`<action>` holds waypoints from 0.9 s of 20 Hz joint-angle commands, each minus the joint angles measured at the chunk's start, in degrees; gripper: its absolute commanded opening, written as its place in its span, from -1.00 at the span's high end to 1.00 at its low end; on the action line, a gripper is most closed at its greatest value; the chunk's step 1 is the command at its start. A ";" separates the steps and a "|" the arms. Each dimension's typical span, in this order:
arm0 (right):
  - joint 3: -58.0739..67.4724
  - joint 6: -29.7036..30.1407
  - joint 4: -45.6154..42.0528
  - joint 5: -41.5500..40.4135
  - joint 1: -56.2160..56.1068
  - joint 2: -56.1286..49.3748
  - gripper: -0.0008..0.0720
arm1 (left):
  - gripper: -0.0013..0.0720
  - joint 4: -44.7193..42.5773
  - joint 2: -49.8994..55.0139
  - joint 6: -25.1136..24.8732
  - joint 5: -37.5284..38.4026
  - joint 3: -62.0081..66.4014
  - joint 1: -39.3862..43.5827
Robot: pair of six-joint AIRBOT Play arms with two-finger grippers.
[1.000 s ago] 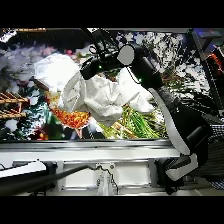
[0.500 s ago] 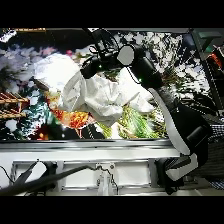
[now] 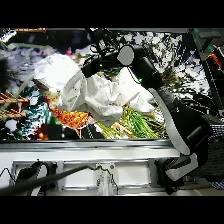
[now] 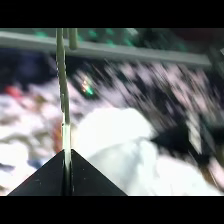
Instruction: Fold the clothes and pants, and hang the long-sleeved shirts on hangers.
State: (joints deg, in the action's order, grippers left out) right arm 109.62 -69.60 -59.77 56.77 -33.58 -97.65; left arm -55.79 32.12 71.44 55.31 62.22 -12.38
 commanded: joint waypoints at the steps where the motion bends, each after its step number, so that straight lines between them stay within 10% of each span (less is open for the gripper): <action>1: 0.07 -0.07 -0.22 3.13 0.02 0.04 0.89 | 0.94 -2.64 -9.03 -1.09 7.21 -7.23 5.75; 18: 0.13 0.04 2.73 17.66 -0.02 1.79 0.89 | 0.94 21.24 -3.02 -32.61 0.39 -18.82 7.87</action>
State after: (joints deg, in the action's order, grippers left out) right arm 109.69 -69.63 -57.78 72.10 -33.58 -96.73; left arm -41.56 24.67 47.07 57.69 43.55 -4.56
